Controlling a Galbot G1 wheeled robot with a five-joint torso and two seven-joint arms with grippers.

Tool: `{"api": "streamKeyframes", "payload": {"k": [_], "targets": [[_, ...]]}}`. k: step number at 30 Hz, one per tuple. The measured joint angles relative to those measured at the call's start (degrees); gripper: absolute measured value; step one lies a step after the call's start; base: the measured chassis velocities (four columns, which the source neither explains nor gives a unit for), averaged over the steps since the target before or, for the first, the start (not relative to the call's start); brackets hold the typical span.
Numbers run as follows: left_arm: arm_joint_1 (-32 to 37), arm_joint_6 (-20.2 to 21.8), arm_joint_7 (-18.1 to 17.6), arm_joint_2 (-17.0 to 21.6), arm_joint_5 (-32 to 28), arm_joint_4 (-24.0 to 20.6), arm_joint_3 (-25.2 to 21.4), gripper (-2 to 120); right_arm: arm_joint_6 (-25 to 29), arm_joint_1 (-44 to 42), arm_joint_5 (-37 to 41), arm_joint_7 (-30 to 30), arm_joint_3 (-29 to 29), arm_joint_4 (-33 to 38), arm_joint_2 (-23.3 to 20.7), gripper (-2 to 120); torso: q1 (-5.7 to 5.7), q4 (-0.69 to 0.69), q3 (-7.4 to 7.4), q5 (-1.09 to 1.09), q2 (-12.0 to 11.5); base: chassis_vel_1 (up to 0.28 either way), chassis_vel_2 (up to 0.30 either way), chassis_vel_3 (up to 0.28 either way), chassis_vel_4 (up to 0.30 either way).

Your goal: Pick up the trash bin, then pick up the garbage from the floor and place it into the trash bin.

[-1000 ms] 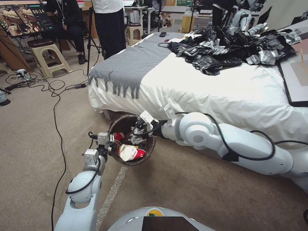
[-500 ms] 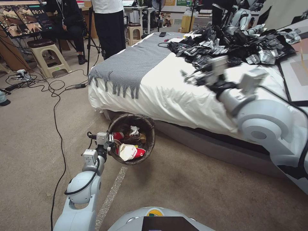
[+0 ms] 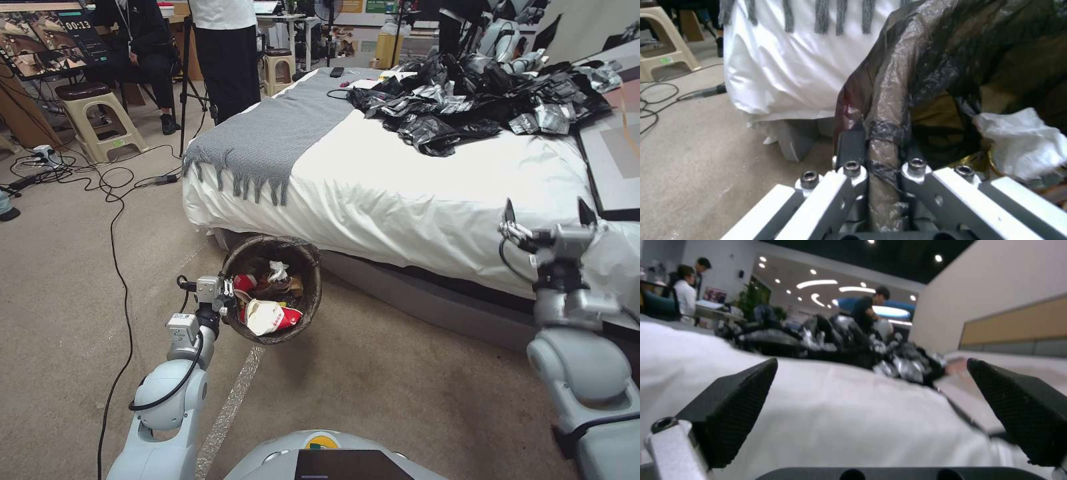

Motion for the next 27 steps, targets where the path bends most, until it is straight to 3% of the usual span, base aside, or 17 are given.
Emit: {"api": "streamKeyframes", "payload": {"k": [1, 3, 27], "targets": [[0.2, -0.2, -0.3, 0.1, 0.0, 0.0, 0.2, 2, 1.3, -1.6, -0.3, -0.3, -0.2, -0.8, 4.5, 100, 0.0, 0.0, 0.0, 0.02, 0.0, 0.0, 0.0, 0.0, 0.0], [0.5, -0.5, -0.4, 0.2, 0.2, -0.1, 0.5, 2, 2.8, -2.7, -1.3, -0.4, -0.9, -2.9, 8.2, 100, 0.0, 0.01, 0.0, -0.03, 0.0, 0.0, 0.0, 0.0, 0.0], [0.5, -0.3, -1.0, -0.1, -1.2, -1.1, -0.8, 2, 1.7, 0.7, -4.7, -0.5, -9.3, -4.9, 9.2, 100, 0.0, 0.0, 0.01, -0.01, 0.0, 0.022, 0.014, 0.021, 0.02]]}}
